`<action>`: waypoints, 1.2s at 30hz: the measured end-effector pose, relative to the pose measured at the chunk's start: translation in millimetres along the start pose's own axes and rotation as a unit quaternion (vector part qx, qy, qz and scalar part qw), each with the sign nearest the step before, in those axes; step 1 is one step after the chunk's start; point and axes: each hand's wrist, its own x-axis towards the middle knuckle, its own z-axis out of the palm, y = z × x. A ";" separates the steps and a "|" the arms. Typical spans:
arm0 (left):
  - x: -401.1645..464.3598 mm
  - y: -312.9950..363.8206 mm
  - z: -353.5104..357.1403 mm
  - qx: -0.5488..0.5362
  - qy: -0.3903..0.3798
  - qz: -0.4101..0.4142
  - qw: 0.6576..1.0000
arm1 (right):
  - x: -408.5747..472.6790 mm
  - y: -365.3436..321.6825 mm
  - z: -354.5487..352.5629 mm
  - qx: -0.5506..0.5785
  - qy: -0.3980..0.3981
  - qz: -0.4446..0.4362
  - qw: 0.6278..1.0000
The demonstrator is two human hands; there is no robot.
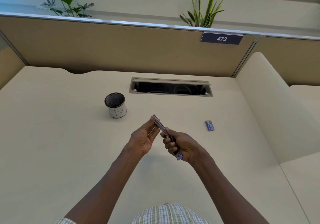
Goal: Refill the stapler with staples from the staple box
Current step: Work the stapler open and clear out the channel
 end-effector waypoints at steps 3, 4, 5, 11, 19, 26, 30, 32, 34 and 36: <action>1.3 -1.2 -4.6 0.000 -0.007 0.006 1.000 | -2.4 -0.7 1.1 0.052 -0.026 0.040 0.997; 2.1 -1.8 -6.0 0.000 -0.008 0.007 1.000 | -3.1 -0.7 1.5 0.071 -0.034 0.051 0.996; 2.7 -2.5 -7.2 0.000 -0.008 0.008 1.000 | -3.8 -1.0 1.8 0.090 -0.040 0.060 0.993; 6.3 -4.5 -9.6 0.009 -0.014 0.017 1.000 | -6.7 -3.2 3.6 0.130 -0.047 0.078 0.987; 6.4 -6.3 -11.0 0.016 -0.029 0.012 0.999 | -7.4 -1.5 5.3 0.131 -0.035 0.076 0.988; 4.2 -6.7 -12.1 0.036 -0.037 0.023 0.998 | -11.0 1.9 11.2 0.094 -0.006 0.053 0.994; 3.8 -6.8 -10.9 0.040 -0.037 0.039 0.998 | -10.7 4.4 14.0 0.020 0.037 0.003 0.999; 3.9 -6.8 -11.2 0.041 -0.035 0.045 0.998 | -10.4 6.1 14.3 -0.028 0.060 -0.027 0.997; 4.0 -7.2 -11.5 0.043 -0.030 0.048 0.997 | -10.5 7.8 15.3 -0.081 0.087 -0.063 0.991; 4.8 -8.3 -12.0 0.045 -0.022 0.054 0.997 | -11.1 9.7 16.5 -0.143 0.117 -0.103 0.977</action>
